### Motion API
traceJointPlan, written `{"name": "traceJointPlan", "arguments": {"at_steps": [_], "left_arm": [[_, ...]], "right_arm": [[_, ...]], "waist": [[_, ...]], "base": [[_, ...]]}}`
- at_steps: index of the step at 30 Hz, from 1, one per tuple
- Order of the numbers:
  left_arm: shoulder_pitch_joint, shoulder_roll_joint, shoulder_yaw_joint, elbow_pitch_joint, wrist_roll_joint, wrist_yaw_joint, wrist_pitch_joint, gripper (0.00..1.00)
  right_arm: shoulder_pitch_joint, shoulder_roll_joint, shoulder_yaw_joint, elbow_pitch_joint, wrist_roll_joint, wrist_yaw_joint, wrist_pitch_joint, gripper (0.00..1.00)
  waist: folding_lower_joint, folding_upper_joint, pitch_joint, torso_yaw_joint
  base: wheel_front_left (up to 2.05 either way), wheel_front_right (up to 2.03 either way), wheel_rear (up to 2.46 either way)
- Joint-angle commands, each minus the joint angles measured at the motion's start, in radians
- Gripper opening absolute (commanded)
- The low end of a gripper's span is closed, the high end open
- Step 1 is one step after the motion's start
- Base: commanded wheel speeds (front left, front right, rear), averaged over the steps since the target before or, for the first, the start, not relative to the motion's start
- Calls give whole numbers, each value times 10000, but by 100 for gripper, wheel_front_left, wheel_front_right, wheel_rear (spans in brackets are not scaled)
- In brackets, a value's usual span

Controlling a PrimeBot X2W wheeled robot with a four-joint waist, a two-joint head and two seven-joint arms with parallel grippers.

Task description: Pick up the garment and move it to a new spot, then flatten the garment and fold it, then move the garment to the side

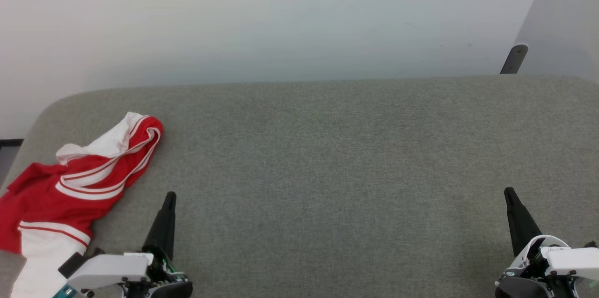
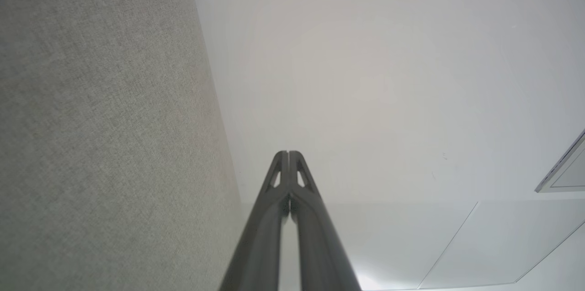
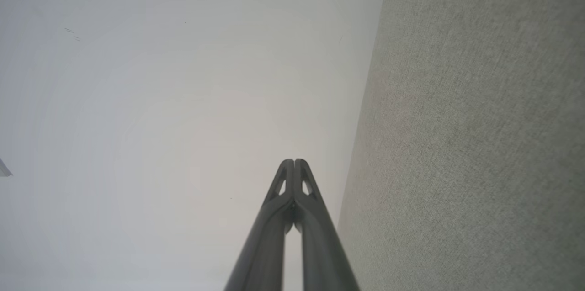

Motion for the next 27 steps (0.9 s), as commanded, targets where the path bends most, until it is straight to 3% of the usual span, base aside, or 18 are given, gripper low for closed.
{"name": "traceJointPlan", "arguments": {"at_steps": [1, 27], "left_arm": [[-109, -11, 17, 2, 25, -62, 3, 0], [-110, -11, 17, 2, 25, -62, 3, 0]], "right_arm": [[-56, 31, 26, -7, -13, 5, -11, 0], [-56, 31, 26, -7, -13, 5, -10, 0]], "waist": [[0, -1, 0, 0], [0, -1, 0, 0]], "base": [[0, 0, 0], [0, 0, 0]]}}
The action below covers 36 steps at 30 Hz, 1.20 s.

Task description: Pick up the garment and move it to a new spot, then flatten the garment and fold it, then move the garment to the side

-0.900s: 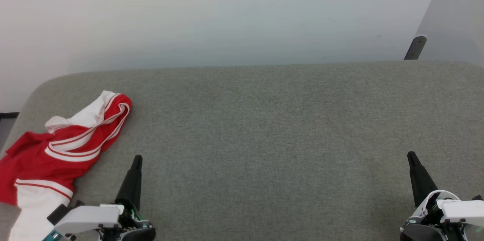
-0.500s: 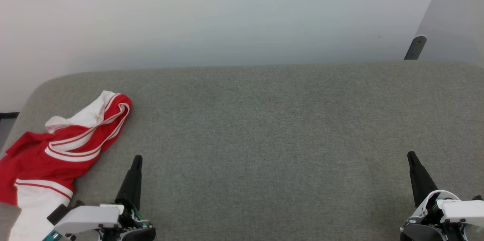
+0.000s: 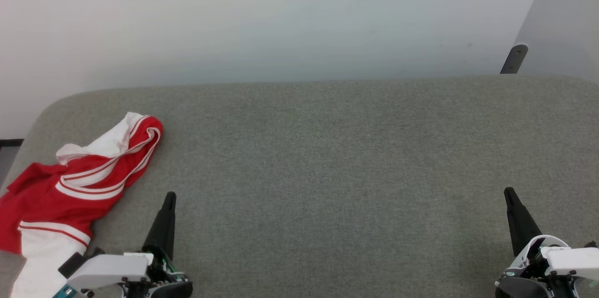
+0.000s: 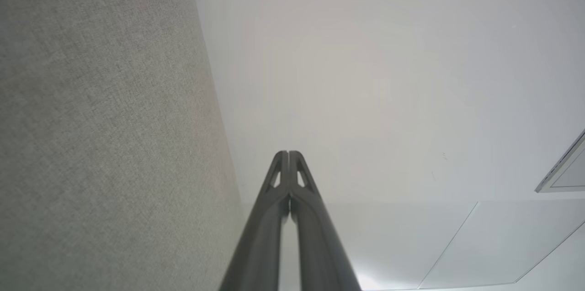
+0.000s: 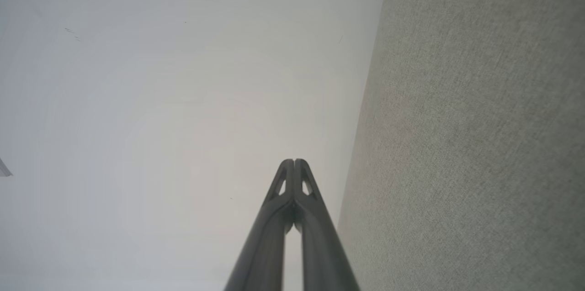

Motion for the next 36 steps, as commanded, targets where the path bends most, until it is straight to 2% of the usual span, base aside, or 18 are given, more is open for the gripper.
{"name": "traceJointPlan", "arguments": {"at_steps": [1, 22, 23, 36], "left_arm": [[-110, -11, 17, 2, 25, -62, 1, 0], [-110, -11, 17, 1, 25, -62, 1, 0], [-1, 0, 0, 0, 1, 0, -3, 100], [74, 37, -149, 322, 449, 12, -413, 100]], "right_arm": [[-56, 31, 26, -7, -13, 5, -10, 0], [-56, 31, 26, -7, -13, 5, -10, 0], [-1, 0, 0, 0, 0, 0, -1, 100], [-85, -39, 147, 419, -283, -3, -375, 100]], "waist": [[0, 0, 0, 0], [0, 0, 0, 0], [0, 0, 0, 0], [0, 0, 14, 8]], "base": [[0, 0, 0], [0, 0, 0], [0, 0, 0], [0, 0, 0]]}}
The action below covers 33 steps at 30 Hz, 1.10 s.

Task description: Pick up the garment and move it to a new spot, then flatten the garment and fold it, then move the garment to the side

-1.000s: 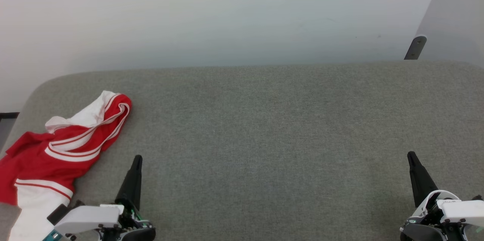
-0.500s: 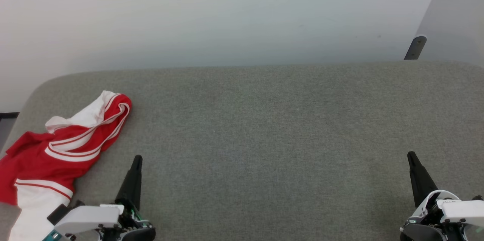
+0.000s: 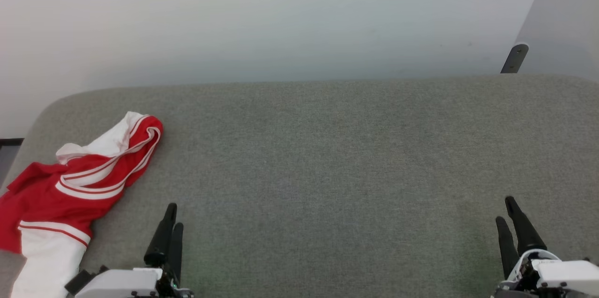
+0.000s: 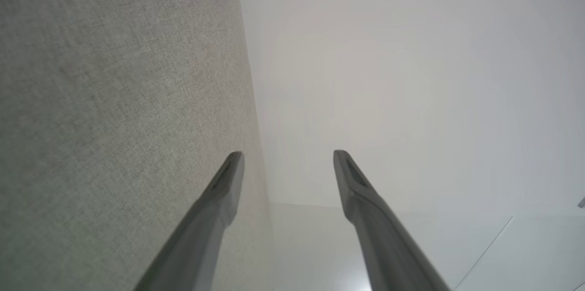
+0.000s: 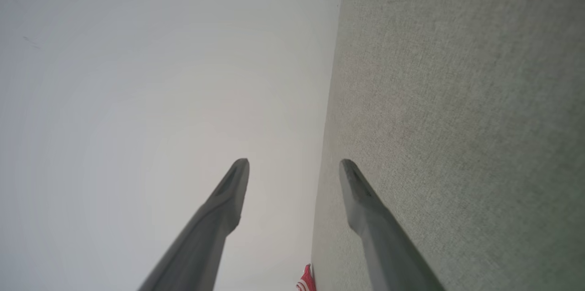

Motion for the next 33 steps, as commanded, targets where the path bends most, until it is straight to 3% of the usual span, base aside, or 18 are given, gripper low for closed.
{"name": "traceJointPlan", "arguments": {"at_steps": [1, 7, 23, 33], "left_arm": [[-327, 133, -62, -166, 214, -19, -94, 100], [-433, 268, -205, -139, 1039, -23, -394, 100], [-463, 87, 89, -607, 4845, -5, -1062, 100], [-275, 65, -218, -925, 7202, 216, -1425, 100]], "right_arm": [[-419, -99, 83, -119, -205, 3, -113, 100], [-636, -279, 398, -51, -1027, 3, -441, 100], [-980, -483, 697, -305, -4319, 5, -1110, 100], [-1069, -459, 530, -444, -6415, 6, -1472, 100]], "waist": [[0, 0, 4, 2], [0, 0, 20, 4], [0, 0, 96, 28], [0, 0, 115, 37]], "base": [[0, 0, 0], [0, 0, 0], [0, 0, 0], [0, 0, 0]]}}
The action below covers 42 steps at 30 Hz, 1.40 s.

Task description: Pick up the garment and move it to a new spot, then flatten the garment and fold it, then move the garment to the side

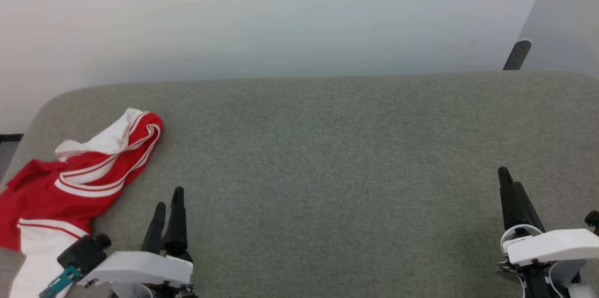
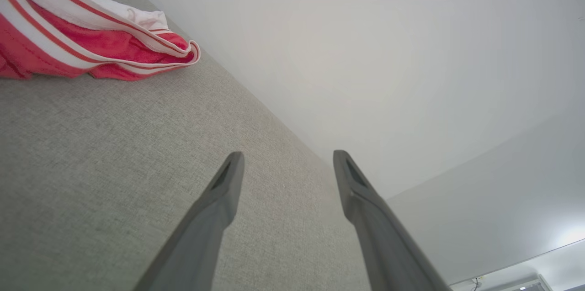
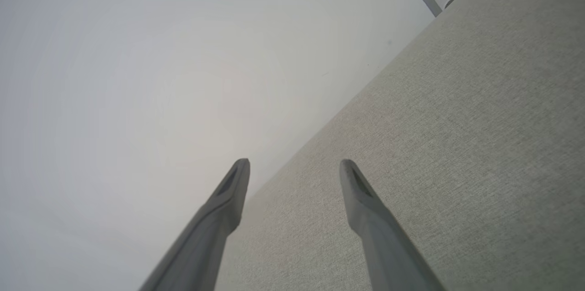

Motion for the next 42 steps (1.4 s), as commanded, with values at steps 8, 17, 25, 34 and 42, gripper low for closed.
{"name": "traceJointPlan", "arguments": {"at_steps": [8, 17, 25, 34, 42], "left_arm": [[-24, 161, -347, -249, 1805, 392, -342, 100], [-1, 306, -686, -410, 3014, 866, -617, 100], [-20, 514, -1049, -428, 3943, 1226, -840, 100], [19, 658, -1517, -569, 4895, 1649, -1071, 100], [8, 673, -1708, -618, 5361, 1798, -1252, 100]], "right_arm": [[-376, -40, 23, -82, -1810, 4, -343, 100], [-363, -32, 76, -250, -3659, 5, -612, 100], [-384, 126, 3, -264, -4568, 6, -840, 100], [-548, -49, 201, -265, -5559, 7, -1070, 100], [-593, -119, 292, -218, -6355, 7, -1237, 100]], "waist": [[0, -1, 24, 0], [0, -1, 44, -4], [0, -1, 71, -10], [0, -1, 158, -2], [0, -1, 215, 4]], "base": [[0, 0, 0], [0, 0, 0], [0, 0, 0], [0, 0, 0], [0, 0, 0]]}}
